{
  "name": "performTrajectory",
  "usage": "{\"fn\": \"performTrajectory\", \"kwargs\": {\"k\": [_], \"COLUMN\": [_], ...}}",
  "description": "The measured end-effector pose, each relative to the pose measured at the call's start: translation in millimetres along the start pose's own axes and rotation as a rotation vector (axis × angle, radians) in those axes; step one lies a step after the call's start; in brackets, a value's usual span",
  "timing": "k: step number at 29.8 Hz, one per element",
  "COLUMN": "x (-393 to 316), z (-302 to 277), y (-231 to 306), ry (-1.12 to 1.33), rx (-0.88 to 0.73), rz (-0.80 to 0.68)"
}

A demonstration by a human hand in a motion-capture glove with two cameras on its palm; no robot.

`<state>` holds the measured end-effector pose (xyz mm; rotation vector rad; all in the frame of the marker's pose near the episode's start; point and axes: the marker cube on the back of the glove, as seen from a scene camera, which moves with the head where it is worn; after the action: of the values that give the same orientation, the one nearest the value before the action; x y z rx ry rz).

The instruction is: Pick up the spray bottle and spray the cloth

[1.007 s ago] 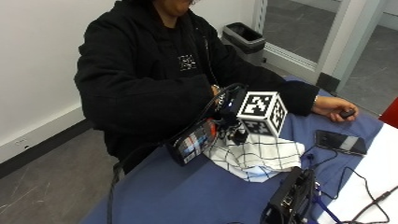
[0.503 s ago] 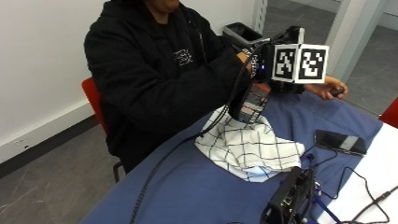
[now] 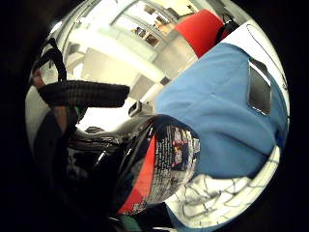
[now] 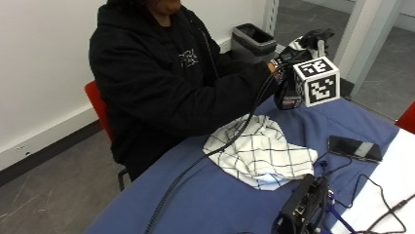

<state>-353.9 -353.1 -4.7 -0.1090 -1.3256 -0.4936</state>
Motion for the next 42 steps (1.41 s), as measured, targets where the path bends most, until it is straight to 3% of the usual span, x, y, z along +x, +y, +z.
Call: {"fn": "performTrajectory", "kwargs": {"k": [7,25,35,42], "x": [36,40,40,36], "z": [17,33,29,-1], "y": [-2,11,18,44], "ry": [-0.033,0.049,0.006,0.154], "rx": [-0.001,0.004,-0.094,-0.068], "rz": [-0.011,-0.099,0.011,0.042]}}
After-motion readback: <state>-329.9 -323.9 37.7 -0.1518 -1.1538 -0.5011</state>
